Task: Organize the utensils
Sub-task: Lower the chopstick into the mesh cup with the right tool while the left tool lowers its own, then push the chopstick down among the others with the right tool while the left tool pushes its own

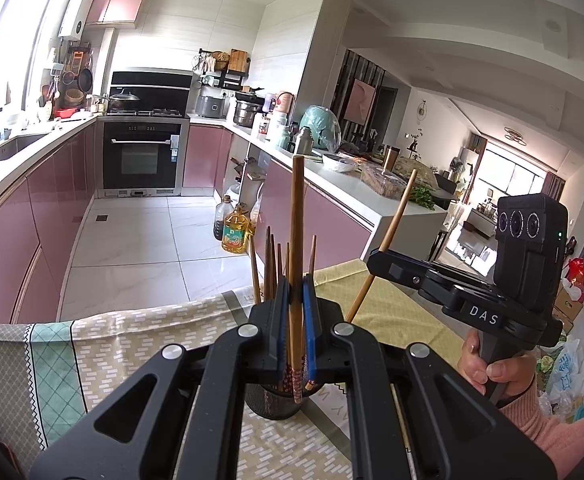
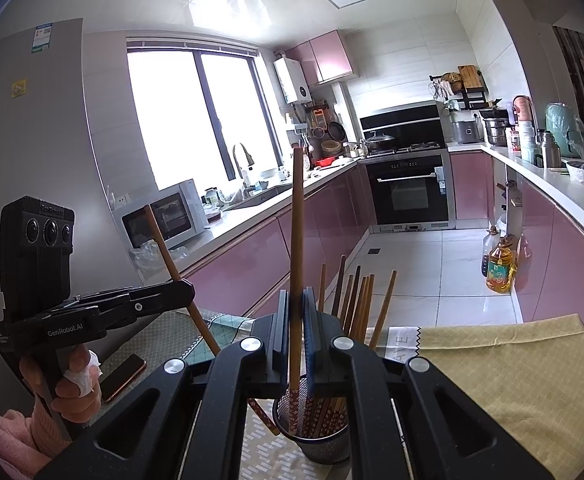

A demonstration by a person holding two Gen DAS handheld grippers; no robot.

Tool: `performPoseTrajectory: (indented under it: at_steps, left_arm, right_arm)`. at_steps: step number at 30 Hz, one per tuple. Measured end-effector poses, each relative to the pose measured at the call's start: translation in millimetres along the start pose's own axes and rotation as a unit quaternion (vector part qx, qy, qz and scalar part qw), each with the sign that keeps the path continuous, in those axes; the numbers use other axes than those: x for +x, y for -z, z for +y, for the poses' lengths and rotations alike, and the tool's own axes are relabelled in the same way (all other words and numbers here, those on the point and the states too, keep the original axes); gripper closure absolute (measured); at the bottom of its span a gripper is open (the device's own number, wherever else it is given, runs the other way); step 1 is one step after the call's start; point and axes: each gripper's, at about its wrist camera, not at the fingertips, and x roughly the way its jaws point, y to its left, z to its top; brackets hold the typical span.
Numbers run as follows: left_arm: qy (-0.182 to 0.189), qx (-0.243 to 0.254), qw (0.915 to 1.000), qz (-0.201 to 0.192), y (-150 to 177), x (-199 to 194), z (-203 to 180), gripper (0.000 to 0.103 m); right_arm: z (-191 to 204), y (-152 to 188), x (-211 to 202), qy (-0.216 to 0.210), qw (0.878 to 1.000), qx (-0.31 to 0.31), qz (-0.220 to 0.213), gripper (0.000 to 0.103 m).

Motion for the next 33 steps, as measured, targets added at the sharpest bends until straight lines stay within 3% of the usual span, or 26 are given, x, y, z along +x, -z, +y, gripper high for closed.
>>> performPoseTrajectory:
  at_steps: [33]
  left_arm:
    - [-0.009,-0.001,0.9999,0.007,-8,8,-3,0.096]
  right_arm:
    - [-4,2,12,0.017,1.000,0.007,0.013,0.097]
